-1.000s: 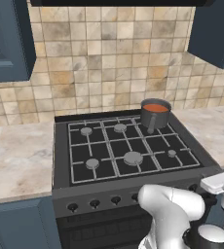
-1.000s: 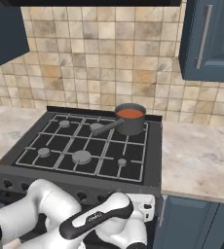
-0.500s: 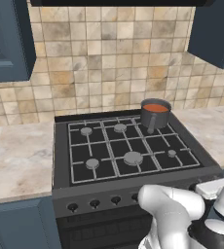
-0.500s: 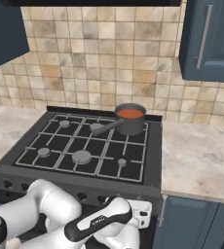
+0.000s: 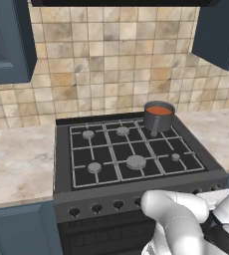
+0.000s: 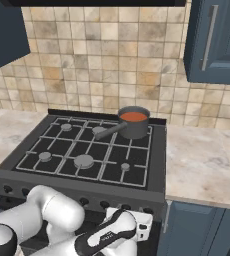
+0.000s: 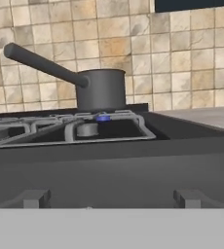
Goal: Wait until the marinara sauce is simmered to a deep red color and then turn off the stove.
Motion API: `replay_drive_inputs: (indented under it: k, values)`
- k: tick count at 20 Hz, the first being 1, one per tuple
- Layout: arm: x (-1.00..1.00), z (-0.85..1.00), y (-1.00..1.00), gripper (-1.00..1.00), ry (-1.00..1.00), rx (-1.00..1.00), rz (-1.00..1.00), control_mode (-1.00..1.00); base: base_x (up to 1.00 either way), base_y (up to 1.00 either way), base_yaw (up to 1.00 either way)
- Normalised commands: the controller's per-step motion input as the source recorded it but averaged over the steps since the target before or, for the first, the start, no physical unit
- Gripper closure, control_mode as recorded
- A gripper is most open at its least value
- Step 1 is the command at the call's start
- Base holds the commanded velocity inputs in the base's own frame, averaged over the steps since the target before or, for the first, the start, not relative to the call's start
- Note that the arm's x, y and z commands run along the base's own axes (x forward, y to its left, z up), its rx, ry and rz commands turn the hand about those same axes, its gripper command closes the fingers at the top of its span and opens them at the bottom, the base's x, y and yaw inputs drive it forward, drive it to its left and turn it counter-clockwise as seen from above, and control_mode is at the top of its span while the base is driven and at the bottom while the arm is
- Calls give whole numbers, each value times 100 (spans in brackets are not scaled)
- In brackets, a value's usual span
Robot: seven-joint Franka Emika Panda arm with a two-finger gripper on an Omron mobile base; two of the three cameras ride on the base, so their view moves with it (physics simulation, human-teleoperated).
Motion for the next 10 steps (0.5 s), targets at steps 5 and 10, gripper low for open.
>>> replay_drive_inputs:
  k: [5, 10]
  values:
    - [0, -3, 0, -100, -10, 0, 0, -100, 0, 0, 0]
    - [0, -7, 0, -100, -9, 0, 0, -100, 0, 0, 0]
